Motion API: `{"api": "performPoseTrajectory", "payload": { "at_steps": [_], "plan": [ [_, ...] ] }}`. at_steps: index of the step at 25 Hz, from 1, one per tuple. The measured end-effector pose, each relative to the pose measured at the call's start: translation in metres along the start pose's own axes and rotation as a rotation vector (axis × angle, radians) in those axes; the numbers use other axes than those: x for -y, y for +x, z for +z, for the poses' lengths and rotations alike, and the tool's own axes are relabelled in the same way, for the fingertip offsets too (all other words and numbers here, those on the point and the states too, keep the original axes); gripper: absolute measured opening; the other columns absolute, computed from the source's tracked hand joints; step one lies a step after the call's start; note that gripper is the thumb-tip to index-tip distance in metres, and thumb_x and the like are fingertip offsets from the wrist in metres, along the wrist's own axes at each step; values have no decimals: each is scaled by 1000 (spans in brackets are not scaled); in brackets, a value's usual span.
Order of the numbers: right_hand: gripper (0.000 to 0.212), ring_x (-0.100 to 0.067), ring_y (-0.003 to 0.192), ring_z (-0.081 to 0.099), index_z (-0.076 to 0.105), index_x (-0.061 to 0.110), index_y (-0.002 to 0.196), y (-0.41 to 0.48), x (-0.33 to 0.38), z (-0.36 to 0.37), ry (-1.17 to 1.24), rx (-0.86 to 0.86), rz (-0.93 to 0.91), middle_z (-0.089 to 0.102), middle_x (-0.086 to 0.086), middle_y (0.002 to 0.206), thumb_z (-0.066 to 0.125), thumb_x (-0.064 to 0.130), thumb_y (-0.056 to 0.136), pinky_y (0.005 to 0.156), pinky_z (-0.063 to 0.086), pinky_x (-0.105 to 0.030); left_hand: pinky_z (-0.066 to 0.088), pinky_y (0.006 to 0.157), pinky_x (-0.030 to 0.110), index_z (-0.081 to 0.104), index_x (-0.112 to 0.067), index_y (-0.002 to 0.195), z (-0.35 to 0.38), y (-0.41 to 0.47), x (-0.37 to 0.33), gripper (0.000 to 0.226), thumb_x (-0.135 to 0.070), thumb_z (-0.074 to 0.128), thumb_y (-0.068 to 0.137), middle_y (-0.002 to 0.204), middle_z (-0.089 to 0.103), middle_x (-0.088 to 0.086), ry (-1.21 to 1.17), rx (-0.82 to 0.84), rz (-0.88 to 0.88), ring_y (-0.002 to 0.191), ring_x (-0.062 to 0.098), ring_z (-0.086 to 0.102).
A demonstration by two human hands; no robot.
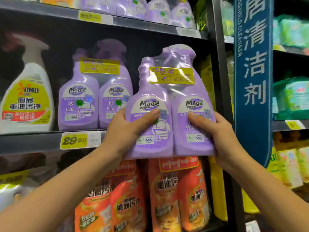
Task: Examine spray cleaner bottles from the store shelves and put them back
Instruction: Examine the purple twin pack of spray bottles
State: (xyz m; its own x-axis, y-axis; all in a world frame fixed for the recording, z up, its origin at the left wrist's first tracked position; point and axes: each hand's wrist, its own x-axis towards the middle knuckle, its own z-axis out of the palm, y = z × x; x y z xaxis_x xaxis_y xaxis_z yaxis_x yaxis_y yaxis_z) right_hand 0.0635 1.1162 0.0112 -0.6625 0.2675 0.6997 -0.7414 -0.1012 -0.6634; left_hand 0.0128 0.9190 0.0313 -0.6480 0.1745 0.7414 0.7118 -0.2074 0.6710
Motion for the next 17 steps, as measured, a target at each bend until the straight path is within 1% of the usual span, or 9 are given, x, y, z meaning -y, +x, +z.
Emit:
{"api": "performPoseTrajectory", "payload": {
  "at_steps": [2,4,6,7,8,10,12,15,17],
  "plan": [
    [59,-20,71,73,68,8,104,23,2,-1,-44,-21,18,76,-10,90,83,31,52,56,55,-26,58,64,29,73,-13,94,4,23,0,59,-49,80,48,85,77,5,34,-20,-53,76,20,74],
    [58,-20,69,73,69,7,103,43,3,-3,-67,-22,44,76,-10,88,81,34,53,54,54,-25,57,69,30,73,-13,93,5,43,-1,60,-52,83,49,83,77,4,101,-42,-82,76,20,74],
    [59,-23,74,73,70,6,103,59,4,-5,-71,4,67,76,-11,91,82,36,54,58,55,-28,57,75,34,73,-12,94,7,58,-2,67,-57,84,45,84,77,4,135,-52,-94,78,21,74],
    [59,-25,76,73,70,7,103,66,4,-6,-73,15,67,76,-12,93,83,37,54,60,56,-29,57,74,34,73,-13,93,9,64,-3,68,-59,83,44,82,77,3,142,-60,-86,76,20,74],
    [57,-25,77,73,70,7,102,73,5,-7,-78,18,56,76,-12,92,83,36,55,60,56,-30,58,69,31,73,-13,92,10,71,-4,65,-58,82,46,80,77,2,148,-71,-71,73,19,74],
    [46,-24,74,73,69,9,99,88,7,-9,-89,-2,6,76,-10,89,84,33,63,57,55,-28,55,54,23,72,-14,87,12,84,-6,50,-52,82,55,75,76,0,134,-73,-47,67,14,74],
    [35,-20,72,73,68,11,97,102,7,-8,-101,-12,-61,76,-6,86,82,29,70,56,55,-27,52,49,20,71,-16,82,14,94,-4,33,-42,82,65,74,76,0,83,-58,-20,64,13,73],
    [26,-17,76,73,68,14,99,114,-2,-9,-137,-8,-125,76,-4,89,78,25,77,59,56,-25,56,60,26,72,-18,84,16,105,5,26,-38,81,70,77,77,-1,100,-62,35,69,14,74],
    [32,-18,82,73,66,12,107,118,-13,-11,-174,-2,-148,75,-4,97,77,25,79,64,57,-26,57,69,30,71,-18,90,19,108,16,32,-41,80,70,81,76,-1,193,-94,90,74,14,73]
  ]
}}
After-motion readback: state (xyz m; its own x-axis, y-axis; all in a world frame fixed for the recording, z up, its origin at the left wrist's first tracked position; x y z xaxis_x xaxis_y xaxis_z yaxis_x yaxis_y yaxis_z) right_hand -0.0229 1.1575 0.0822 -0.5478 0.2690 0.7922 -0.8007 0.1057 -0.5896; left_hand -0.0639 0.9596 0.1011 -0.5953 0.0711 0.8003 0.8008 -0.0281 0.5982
